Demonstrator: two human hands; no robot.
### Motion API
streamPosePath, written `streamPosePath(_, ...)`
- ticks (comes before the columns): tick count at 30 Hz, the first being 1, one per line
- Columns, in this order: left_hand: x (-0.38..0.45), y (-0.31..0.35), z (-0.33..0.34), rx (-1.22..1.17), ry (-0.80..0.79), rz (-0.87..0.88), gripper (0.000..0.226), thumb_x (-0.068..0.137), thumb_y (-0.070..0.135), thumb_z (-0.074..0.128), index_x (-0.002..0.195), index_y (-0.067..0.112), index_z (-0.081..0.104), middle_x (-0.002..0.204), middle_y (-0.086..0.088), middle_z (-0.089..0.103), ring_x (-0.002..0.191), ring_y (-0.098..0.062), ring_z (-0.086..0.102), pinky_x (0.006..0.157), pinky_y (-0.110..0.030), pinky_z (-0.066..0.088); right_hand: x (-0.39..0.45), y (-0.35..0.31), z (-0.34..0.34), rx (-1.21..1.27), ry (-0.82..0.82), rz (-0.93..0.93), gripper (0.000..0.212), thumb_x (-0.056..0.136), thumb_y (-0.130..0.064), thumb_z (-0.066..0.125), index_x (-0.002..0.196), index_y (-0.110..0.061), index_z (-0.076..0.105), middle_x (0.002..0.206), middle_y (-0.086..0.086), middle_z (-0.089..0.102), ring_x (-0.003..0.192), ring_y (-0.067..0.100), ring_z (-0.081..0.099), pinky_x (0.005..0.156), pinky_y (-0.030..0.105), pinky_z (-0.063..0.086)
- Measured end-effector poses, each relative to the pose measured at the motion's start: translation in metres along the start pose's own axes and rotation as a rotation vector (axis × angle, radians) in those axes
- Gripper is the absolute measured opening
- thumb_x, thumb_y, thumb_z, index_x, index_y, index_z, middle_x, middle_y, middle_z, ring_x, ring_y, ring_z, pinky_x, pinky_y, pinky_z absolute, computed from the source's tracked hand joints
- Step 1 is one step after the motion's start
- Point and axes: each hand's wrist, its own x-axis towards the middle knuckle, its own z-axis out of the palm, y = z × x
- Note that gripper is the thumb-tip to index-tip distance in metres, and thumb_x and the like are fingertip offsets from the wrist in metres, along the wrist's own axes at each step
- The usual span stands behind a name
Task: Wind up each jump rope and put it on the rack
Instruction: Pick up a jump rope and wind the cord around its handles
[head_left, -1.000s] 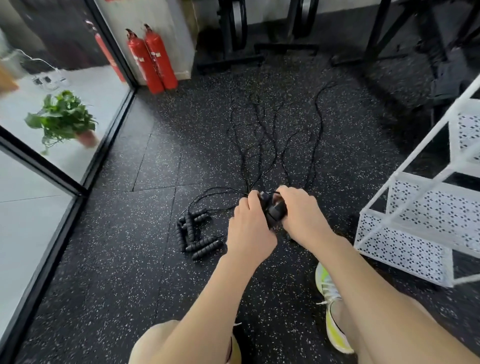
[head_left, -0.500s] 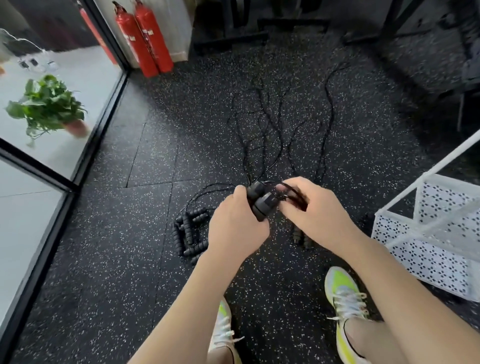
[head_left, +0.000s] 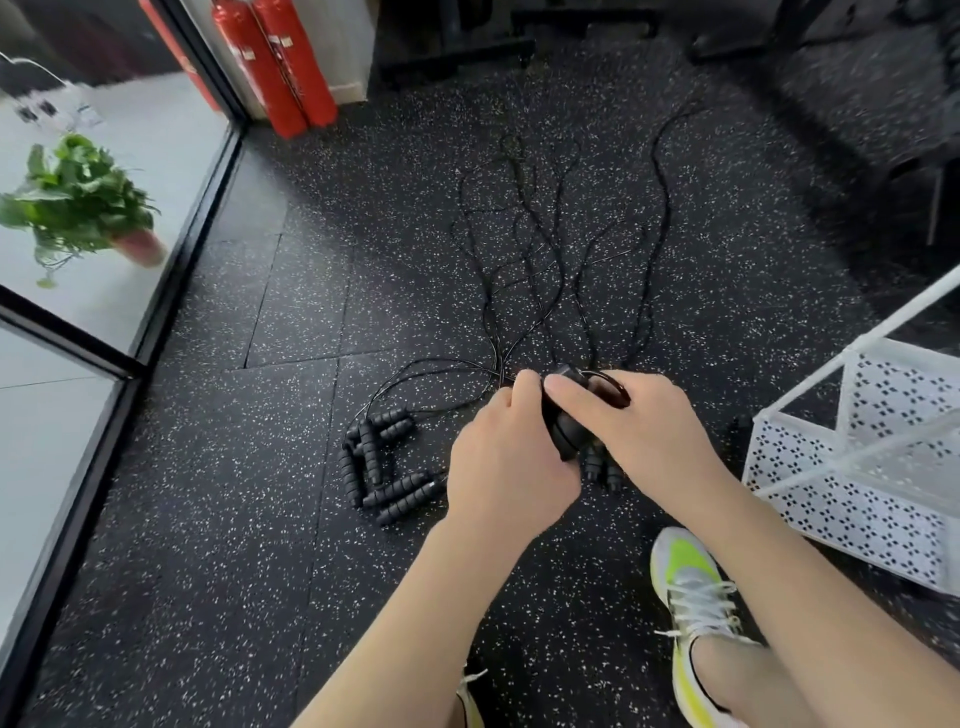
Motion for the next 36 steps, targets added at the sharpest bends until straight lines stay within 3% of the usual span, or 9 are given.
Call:
streamPosePath(4,0.001,0.0,0.0,-0.047,-0.004,0.05,0.047,0.079,0.029,0.072,0.115,0.028,0.041,0.105,0.011,0.053,0.087,-0.02,0.057,0.065,-0.032,0.041,-0.002,-0.001,0.0,0.004,0.061,-0.03,0.048,0.088,-0.054,0.068,0.061,-0.016,0.055,0.051,-0.004,0.058,0.048,0.01,0.048,0.051,0.031,0.042)
streamPosePath(7,-0.002,-0.001,-0.006,-0.073,-0.036,0.094,0.062,0.079,0.03,0.072,0.131,0.035,0.037,0.119,0.016,0.052,0.098,-0.014,0.056,0.073,-0.03,0.042,-0.001,0.0,-0.007,0.042,0.056,-0.028,0.05,0.087,-0.055,0.069,0.065,-0.01,0.058,0.056,0.009,0.063,0.049,0.025,0.056,0.056,0.042,0.051)
streamPosePath(11,-0.005,-0.005,-0.006,-0.046,-0.048,0.001,0.038,0.082,0.036,0.069,0.107,0.032,0.04,0.1,0.015,0.055,0.087,-0.018,0.058,0.068,-0.034,0.043,0.002,0.004,-0.01,0.051,0.033,-0.018,0.062,0.081,-0.062,0.066,0.072,-0.002,0.057,0.063,0.022,0.061,0.058,0.042,0.058,0.058,0.051,0.052)
streamPosePath(15,-0.002,-0.01,-0.011,0.042,0.005,-0.014,0.03,0.084,0.034,0.065,0.095,0.03,0.038,0.09,0.012,0.055,0.077,-0.02,0.055,0.063,-0.033,0.036,0.003,0.006,-0.013,0.043,0.075,-0.066,0.05,0.095,-0.058,0.057,0.076,-0.012,0.065,0.06,0.003,0.057,0.056,0.011,0.049,0.059,0.035,0.043)
streamPosePath(21,-0.004,-0.013,-0.016,-0.015,-0.04,0.014,0.033,0.083,0.036,0.067,0.088,0.031,0.035,0.081,0.012,0.056,0.074,-0.02,0.054,0.064,-0.034,0.039,0.009,0.003,-0.022,0.181,0.081,-0.072,0.027,0.101,-0.038,0.058,0.084,-0.023,0.074,0.056,-0.009,0.057,0.051,0.005,0.053,0.053,0.025,0.042)
streamPosePath(25,-0.003,-0.013,-0.023,-0.078,-0.091,0.016,0.032,0.079,0.034,0.069,0.083,0.029,0.038,0.073,0.009,0.059,0.073,-0.023,0.058,0.066,-0.036,0.047,0.011,0.007,-0.03,0.237,0.031,-0.096,0.026,0.1,-0.04,0.059,0.088,-0.022,0.073,0.053,-0.004,0.042,0.053,0.02,0.038,0.056,0.04,0.036)
streamPosePath(27,-0.003,-0.013,-0.025,-0.116,-0.077,-0.009,0.031,0.078,0.033,0.07,0.083,0.027,0.04,0.069,0.008,0.06,0.069,-0.02,0.059,0.062,-0.033,0.045,0.011,0.009,-0.029,0.121,0.081,-0.154,0.027,0.102,-0.046,0.054,0.091,-0.028,0.071,0.055,-0.001,0.049,0.052,0.024,0.044,0.058,0.046,0.045)
streamPosePath(32,0.001,-0.012,-0.026,-0.3,-0.081,-0.112,0.024,0.076,0.025,0.071,0.083,0.022,0.049,0.064,0.009,0.059,0.055,-0.01,0.048,0.052,-0.022,0.037,0.002,0.008,-0.018,-0.023,0.143,-0.401,0.033,0.108,-0.034,0.039,0.135,-0.026,0.058,0.113,-0.015,0.067,0.105,0.002,0.063,0.09,0.017,0.046)
streamPosePath(36,0.002,-0.009,-0.025,-0.396,-0.133,-0.128,0.022,0.075,0.02,0.072,0.083,0.02,0.051,0.056,0.015,0.053,0.049,-0.008,0.041,0.047,-0.017,0.035,0.001,0.011,-0.006,-0.03,0.214,-0.483,0.035,0.109,-0.026,0.037,0.134,-0.018,0.06,0.117,-0.012,0.064,0.108,-0.005,0.058,0.092,0.009,0.039)
